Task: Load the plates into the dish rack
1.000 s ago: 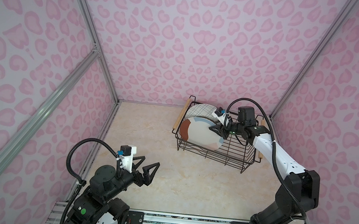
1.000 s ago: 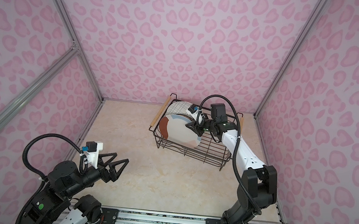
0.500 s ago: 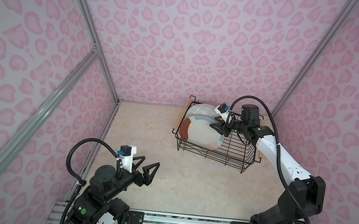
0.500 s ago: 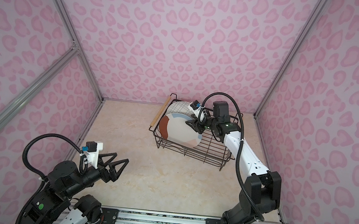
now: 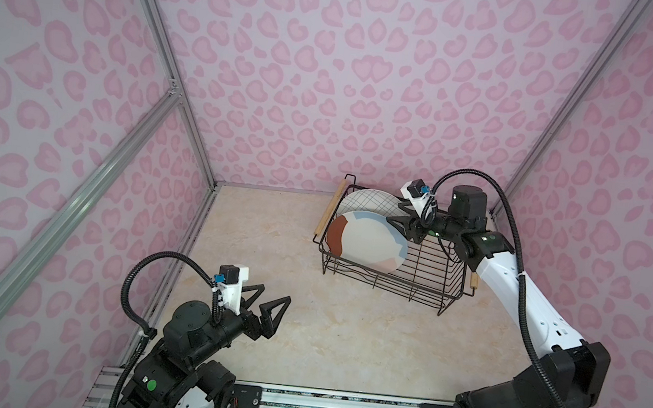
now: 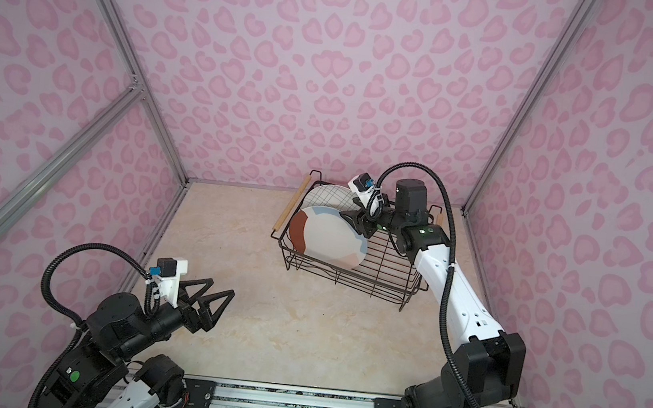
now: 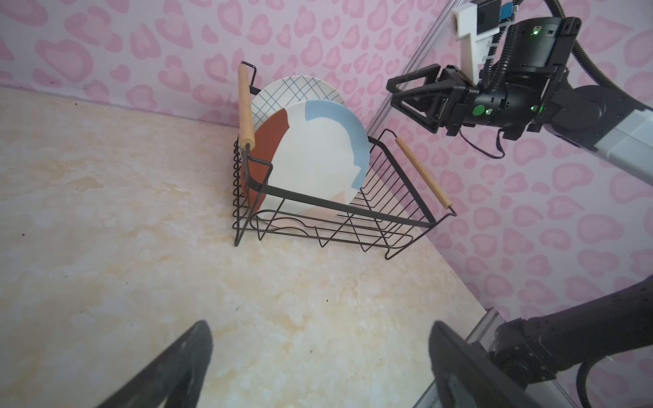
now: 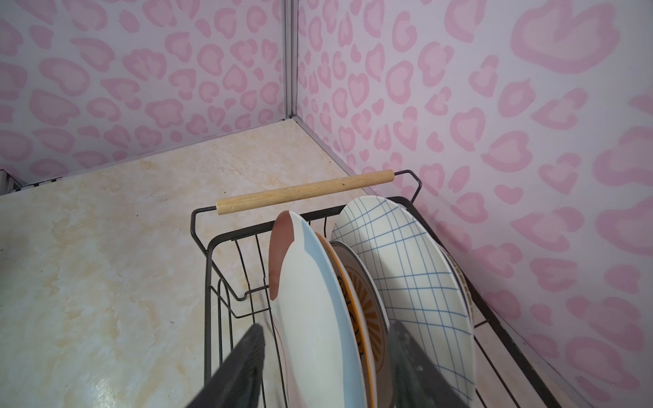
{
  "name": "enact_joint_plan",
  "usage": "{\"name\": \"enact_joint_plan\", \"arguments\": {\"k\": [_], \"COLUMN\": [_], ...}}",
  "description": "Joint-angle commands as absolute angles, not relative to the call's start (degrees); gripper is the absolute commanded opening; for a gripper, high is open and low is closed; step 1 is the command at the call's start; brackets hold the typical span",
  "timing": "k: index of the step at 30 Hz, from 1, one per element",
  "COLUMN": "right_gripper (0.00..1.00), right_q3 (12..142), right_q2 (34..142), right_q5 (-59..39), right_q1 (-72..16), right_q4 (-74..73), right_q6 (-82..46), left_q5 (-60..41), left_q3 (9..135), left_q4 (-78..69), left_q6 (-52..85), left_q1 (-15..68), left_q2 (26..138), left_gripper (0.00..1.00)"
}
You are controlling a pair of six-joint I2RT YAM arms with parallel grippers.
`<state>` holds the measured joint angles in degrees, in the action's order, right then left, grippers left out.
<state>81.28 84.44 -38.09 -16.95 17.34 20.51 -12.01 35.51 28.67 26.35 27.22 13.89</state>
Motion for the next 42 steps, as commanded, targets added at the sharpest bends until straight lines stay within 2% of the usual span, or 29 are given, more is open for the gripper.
{"name": "enact_joint_plan", "arguments": {"k": [1, 2, 3, 4, 10, 13, 19, 24, 27, 32, 37, 42], "right_gripper": [0.61, 0.62, 0.73, 0.99, 0.99, 1.00, 1.00, 1.00, 1.00, 1.00, 1.00, 1.00], "right_q3": [79.28, 78.16, 76.47, 74.88, 68.99, 66.71, 56.71, 47.30, 42.45, 34.81, 25.99, 18.40], "right_q2": [81.44, 80.18, 78.52, 76.88, 68.23, 64.12, 53.70, 45.04, 43.16, 44.97, 48.72, 55.19], "right_q5": [-35.11, -34.18, -32.48, -30.43, -19.38, -9.08, 1.01, 9.57, 9.83, 5.53, 3.24, -0.71], "right_q1": [-17.33, -17.31, -17.48, -17.58, -18.49, -17.99, -16.76, -9.70, -2.63, 11.42, 23.17, 23.93], "right_q4": [13.30, 11.82, 9.86, 8.04, 5.91, 9.17, 9.80, 6.70, 5.18, -1.35, -12.38, -28.57], "right_q6": [16.58, 15.43, 13.66, 11.61, 3.68, -3.14, -5.54, -12.81, -16.91, -24.70, -31.35, -30.02], "left_q5": [-12.48, -12.48, -12.48, -12.57, -12.70, -12.57, -11.92, -3.66, 9.05, 31.55, 38.50, 38.37], "left_q3": [35.58, 35.55, 35.57, 35.59, 35.53, 35.49, 35.50, 36.62, 37.73, 39.64, 31.71, 27.65], "left_q4": [27.77, 27.77, 27.74, 27.73, 27.69, 27.69, 27.13, 24.48, 24.69, 23.47, 6.11, -2.11], "left_q6": [25.68, 25.72, 25.64, 25.66, 25.67, 25.67, 26.00, 28.22, 32.19, 34.69, 31.42, 26.29], "left_q1": [27.07, 27.07, 27.09, 27.08, 27.07, 27.07, 27.07, 27.07, 27.07, 25.77, 17.31, 8.51], "left_q2": [14.07, 14.12, 14.10, 14.08, 14.31, 14.39, 14.87, 17.21, 22.43, 37.87, 44.87, 53.80], "left_gripper": [0.97, 0.97, 0.97, 0.97, 0.97, 0.97, 0.97, 0.97, 0.97, 0.97, 0.97, 0.97]}}
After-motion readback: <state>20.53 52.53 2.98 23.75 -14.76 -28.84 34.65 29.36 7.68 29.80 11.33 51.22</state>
